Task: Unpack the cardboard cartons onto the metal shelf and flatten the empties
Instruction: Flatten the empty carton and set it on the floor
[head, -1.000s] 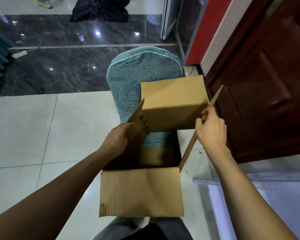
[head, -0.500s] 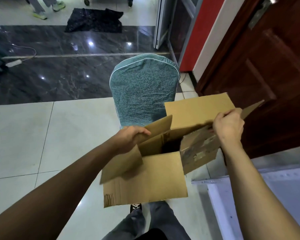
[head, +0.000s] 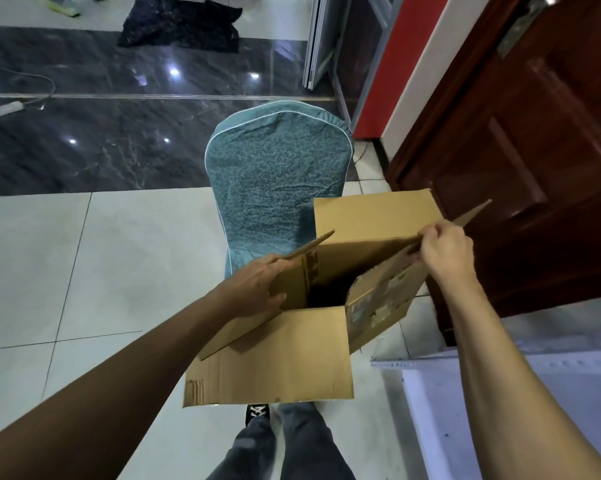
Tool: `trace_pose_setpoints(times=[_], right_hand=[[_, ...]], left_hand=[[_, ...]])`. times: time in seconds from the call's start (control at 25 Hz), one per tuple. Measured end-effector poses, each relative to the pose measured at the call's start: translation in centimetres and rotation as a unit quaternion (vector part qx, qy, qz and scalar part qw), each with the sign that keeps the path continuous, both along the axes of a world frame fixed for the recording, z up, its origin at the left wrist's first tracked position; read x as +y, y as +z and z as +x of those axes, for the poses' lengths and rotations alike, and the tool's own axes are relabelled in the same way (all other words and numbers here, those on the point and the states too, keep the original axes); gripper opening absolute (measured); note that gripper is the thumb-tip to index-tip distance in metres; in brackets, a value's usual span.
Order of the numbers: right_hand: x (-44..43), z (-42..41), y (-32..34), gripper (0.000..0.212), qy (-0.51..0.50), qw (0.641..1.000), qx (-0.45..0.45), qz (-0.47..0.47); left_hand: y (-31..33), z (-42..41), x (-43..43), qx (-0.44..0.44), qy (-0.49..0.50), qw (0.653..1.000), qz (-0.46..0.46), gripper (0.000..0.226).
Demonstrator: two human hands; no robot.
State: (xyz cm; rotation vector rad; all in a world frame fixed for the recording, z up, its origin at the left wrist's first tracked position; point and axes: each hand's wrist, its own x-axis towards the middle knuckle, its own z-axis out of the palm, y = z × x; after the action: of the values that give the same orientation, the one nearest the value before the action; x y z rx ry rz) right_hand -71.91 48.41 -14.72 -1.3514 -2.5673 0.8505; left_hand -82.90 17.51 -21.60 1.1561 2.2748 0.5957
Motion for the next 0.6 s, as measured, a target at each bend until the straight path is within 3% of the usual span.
trace_pose_setpoints(times=[0.08, 0.28, 0.44, 0.6], right_hand=[[1.5, 0.7, -0.2, 0.014, 0.06, 0.996, -0.061, -0.011], [2.5, 1.4, -1.4, 0.055, 0.142, 0.966, -0.208, -0.063], [2.2, 1.0, -2.5, 0.055, 0.192, 0.966, -0.165, -0.053], [3.6, -0.1, -0.9, 0.06, 0.148, 0.986, -0.08, 0.0]], left_hand=[[-0.1, -0.8, 0.4, -0.003, 0.009, 1.0, -0.008, 0.068], [-0.5, -1.8, 2.0, -0.004, 0.031, 0.999, -0.042, 0.067], [-0.7, -2.2, 2.3, 0.004, 0.039, 0.998, -0.059, 0.06], [0.5, -3.0, 3.3, 0.013, 0.047, 0.998, -0.036, 0.039]])
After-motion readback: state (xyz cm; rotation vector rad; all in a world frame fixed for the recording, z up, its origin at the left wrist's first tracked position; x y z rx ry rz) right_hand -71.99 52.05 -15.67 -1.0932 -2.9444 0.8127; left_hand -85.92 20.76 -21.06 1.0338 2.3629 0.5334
